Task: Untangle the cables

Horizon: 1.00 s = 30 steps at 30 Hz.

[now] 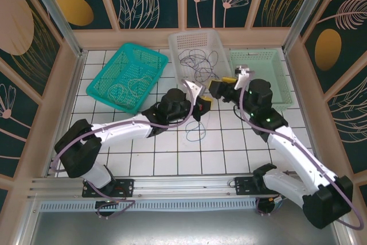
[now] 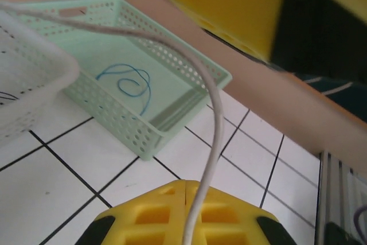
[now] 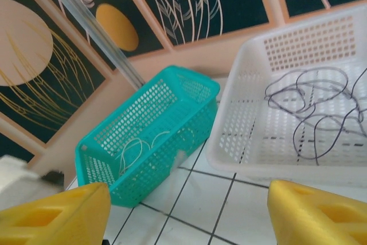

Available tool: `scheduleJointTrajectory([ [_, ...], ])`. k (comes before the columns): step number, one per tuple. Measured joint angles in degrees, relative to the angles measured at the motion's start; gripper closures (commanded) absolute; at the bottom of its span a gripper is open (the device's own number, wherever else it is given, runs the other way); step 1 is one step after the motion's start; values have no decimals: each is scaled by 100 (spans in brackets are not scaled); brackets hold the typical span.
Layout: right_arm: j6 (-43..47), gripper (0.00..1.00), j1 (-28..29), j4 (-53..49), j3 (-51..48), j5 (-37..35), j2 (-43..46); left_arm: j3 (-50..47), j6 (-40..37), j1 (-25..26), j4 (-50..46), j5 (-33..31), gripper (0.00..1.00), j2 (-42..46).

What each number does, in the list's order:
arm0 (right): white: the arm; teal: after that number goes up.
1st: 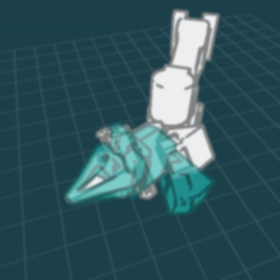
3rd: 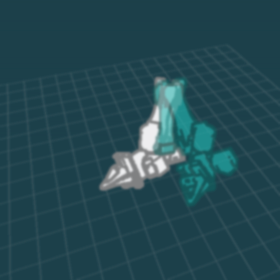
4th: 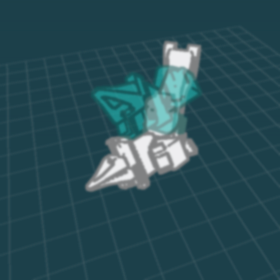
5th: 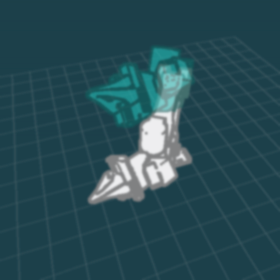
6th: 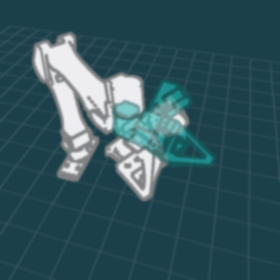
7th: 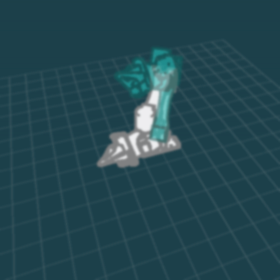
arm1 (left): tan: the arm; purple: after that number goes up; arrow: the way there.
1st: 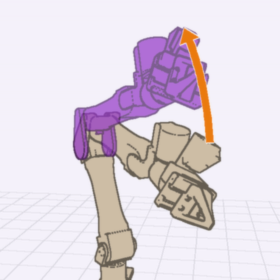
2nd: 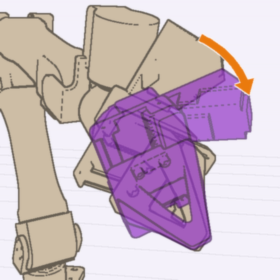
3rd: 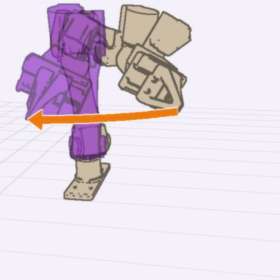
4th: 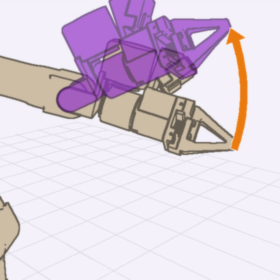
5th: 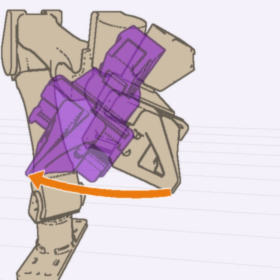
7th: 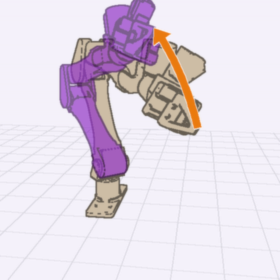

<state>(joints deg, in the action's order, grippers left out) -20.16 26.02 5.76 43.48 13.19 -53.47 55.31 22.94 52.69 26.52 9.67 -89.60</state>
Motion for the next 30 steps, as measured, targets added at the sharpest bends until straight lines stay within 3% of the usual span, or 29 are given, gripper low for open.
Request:
scheduleJointTrajectory([
  [11,133,20,-81,179,-1049,-549,737,-35,763,-221,385,-400,100,826],
  [22,-269,19,-22,1119,-2308,57,-33,-289,955,-221,789,-654,100,1292],
  [30,173,21,249,1464,-2402,212,-732,-289,975,-221,841,-678,100,1298],
])
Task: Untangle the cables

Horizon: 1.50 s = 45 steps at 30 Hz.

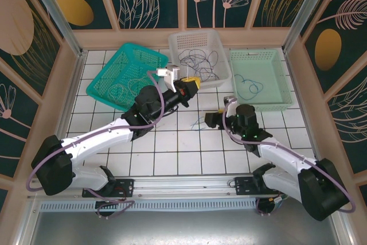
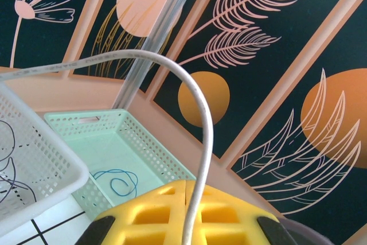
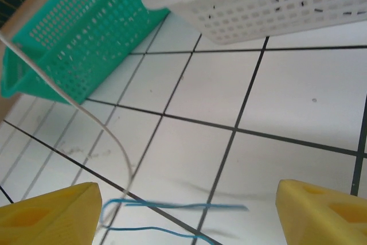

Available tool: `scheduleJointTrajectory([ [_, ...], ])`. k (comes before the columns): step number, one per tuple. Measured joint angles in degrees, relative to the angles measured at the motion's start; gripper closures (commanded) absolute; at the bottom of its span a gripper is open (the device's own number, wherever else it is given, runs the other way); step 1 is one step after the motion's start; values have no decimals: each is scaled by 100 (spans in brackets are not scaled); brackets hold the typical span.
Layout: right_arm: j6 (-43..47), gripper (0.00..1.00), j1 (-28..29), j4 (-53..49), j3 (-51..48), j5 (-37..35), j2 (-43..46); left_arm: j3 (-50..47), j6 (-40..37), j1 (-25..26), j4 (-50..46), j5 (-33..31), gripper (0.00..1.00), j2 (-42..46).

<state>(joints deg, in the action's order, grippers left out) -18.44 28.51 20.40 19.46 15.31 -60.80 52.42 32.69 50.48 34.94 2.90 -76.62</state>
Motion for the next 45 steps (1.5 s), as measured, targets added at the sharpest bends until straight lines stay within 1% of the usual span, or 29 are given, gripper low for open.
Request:
scheduleJointTrajectory([
  [6,208,22,0,109,2,-37,-511,9,0,-2,-4,70,100,0],
  [8,212,25,0,175,24,-7,-656,9,0,0,-4,105,100,0],
  [9,212,28,0,177,66,17,-730,9,0,0,-4,109,100,0],
  [12,308,43,0,192,208,103,-903,13,-4,0,-9,120,100,0],
  [13,341,46,0,199,236,118,-929,26,-4,0,-26,131,100,0],
  [20,299,46,0,214,267,173,-1058,96,-98,0,-114,118,100,13],
  [24,87,45,0,374,186,175,-1088,273,-203,0,-264,107,100,11],
  [26,-39,48,0,501,92,177,-1078,354,-245,0,-260,105,100,13],
  [29,-184,55,0,575,-20,197,-1062,396,-284,0,-260,90,100,13],
  [31,-240,57,2,612,-48,256,-1060,396,-319,0,-262,52,100,13],
  [32,-258,56,11,632,-61,282,-1049,407,-339,0,-264,20,100,13],
  [35,-284,49,127,704,-138,328,-920,487,-398,0,-289,-79,100,13],
  [41,-238,35,774,894,-374,258,-404,748,-420,-2,-308,-229,100,-33],
  [44,-197,24,975,1082,-496,210,-278,852,-417,0,-308,-273,100,-85],
  [45,-188,22,1019,1139,-538,170,-273,868,-415,0,-308,-284,100,-103],
])
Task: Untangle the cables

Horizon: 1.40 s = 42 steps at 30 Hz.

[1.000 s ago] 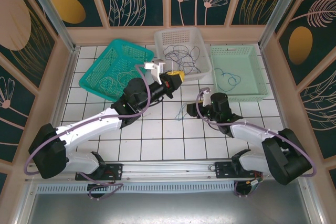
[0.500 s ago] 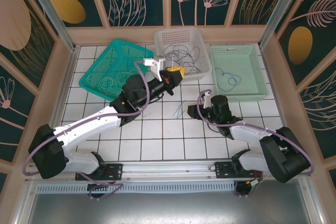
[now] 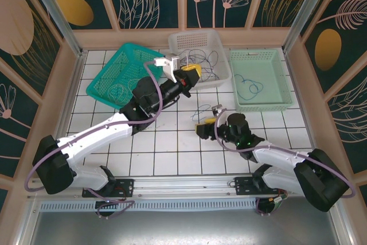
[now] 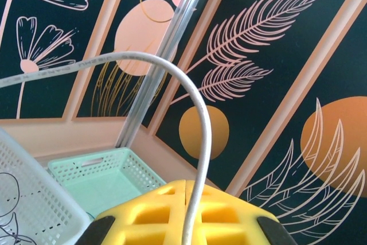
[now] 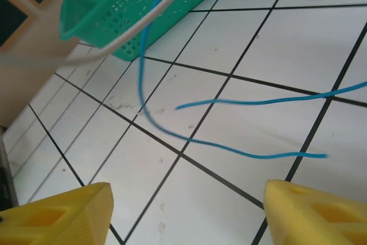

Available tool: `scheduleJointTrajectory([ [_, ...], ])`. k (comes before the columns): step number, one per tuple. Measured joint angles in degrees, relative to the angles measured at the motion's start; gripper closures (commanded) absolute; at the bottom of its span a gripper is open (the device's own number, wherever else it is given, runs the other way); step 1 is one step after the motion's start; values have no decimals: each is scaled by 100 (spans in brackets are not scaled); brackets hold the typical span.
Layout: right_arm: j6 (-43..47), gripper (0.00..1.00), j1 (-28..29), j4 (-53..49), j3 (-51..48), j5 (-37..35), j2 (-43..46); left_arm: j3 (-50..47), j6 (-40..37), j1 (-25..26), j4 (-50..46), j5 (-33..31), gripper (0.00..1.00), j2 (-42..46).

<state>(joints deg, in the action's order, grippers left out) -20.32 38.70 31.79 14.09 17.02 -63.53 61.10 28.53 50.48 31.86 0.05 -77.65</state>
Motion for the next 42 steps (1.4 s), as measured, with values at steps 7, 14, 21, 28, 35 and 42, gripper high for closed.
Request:
scheduleJointTrajectory([
  [7,2,19,249,549,-87,-385,-166,9,9,-2,0,2,100,-68],
  [14,-2,19,566,911,284,-822,-791,63,70,-2,9,55,100,-153],
  [21,-68,21,603,1008,968,-1427,-1532,74,177,-2,9,155,100,-247],
  [28,-26,69,566,1016,1602,-1672,-2304,74,221,-2,107,238,99,-240],
  [35,-144,100,555,1067,1318,-1434,-2234,90,-63,-4,-101,-92,97,7],
  [42,-199,100,555,1025,859,-1394,-1969,463,-520,-210,-688,-369,95,214],
])
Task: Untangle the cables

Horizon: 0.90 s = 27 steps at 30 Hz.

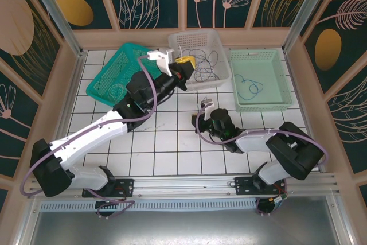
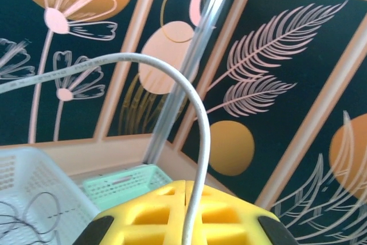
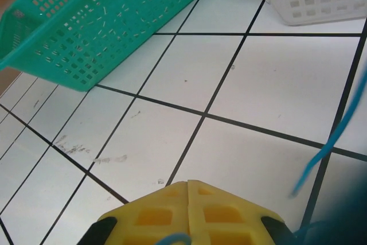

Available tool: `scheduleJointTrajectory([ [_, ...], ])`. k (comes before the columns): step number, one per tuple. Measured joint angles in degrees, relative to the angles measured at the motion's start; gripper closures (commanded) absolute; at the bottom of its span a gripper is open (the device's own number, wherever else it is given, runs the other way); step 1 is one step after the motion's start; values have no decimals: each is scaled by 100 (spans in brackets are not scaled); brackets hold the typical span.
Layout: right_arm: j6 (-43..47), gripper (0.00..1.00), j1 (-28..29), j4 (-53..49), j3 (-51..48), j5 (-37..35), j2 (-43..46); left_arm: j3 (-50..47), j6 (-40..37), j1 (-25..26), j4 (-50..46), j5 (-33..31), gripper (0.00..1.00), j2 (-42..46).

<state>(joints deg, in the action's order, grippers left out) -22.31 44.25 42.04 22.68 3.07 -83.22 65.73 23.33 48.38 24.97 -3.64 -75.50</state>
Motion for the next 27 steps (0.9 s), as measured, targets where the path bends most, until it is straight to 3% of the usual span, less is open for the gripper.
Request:
scheduleJointTrajectory([
  [18,-177,100,-142,358,-590,0,1128,101,-828,-350,-1318,-872,95,675],
  [22,-249,94,-149,210,-673,-9,1443,-2,-879,-365,-1296,-1115,95,713],
  [27,-450,79,-339,-219,-728,-46,1851,-96,-940,-420,-1167,-1381,95,750],
])
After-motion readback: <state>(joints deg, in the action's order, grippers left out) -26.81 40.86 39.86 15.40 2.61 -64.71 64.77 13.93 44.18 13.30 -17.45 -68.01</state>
